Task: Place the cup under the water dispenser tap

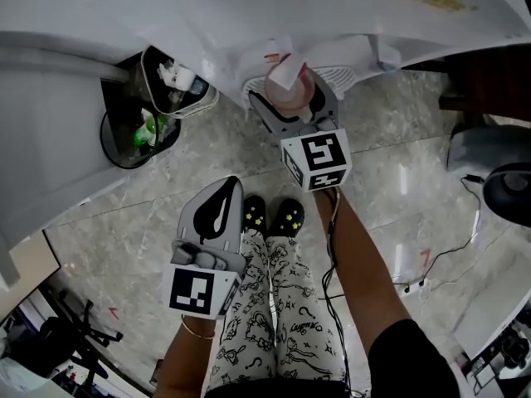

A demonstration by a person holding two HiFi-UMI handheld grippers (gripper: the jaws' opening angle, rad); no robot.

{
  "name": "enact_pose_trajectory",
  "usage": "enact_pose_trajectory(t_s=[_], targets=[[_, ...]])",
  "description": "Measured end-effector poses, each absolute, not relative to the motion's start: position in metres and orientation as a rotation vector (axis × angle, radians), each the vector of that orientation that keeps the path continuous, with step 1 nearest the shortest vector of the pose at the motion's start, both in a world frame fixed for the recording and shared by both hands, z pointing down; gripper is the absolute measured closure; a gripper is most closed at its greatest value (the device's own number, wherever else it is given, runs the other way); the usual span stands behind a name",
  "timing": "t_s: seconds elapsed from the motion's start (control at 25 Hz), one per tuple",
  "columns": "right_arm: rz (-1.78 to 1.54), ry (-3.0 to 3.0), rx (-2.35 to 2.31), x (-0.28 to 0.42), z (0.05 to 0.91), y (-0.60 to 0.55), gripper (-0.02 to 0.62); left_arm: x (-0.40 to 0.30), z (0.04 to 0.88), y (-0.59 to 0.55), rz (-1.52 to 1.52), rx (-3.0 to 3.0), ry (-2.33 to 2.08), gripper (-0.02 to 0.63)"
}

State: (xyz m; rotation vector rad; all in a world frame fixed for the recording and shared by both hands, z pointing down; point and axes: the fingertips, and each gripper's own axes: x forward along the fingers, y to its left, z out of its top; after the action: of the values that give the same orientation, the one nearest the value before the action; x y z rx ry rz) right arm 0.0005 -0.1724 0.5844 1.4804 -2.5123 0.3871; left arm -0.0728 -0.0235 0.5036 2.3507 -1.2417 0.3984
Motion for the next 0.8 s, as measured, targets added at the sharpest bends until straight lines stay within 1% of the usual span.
enact_pose_trajectory(t_s=[0.36,0.6,0.8], targets=[[0.413,-2.569,1.420,-0.002,0.580,-0.163,0.198,-0.068,0.503,-0.018,0.386,2.346,-1.194,0.612],[0.434,-2.554,1.452,0.010,0.579,-0.157,0.198,-0.063,0.500,-0.016,0.385,2.355,-1.168,0.612],[0.512,-2.551,1.433,0.016,0.575,-0.135,0.198,-0.060,0.494,-0.013,0.377,2.365,-1.165,0.612]])
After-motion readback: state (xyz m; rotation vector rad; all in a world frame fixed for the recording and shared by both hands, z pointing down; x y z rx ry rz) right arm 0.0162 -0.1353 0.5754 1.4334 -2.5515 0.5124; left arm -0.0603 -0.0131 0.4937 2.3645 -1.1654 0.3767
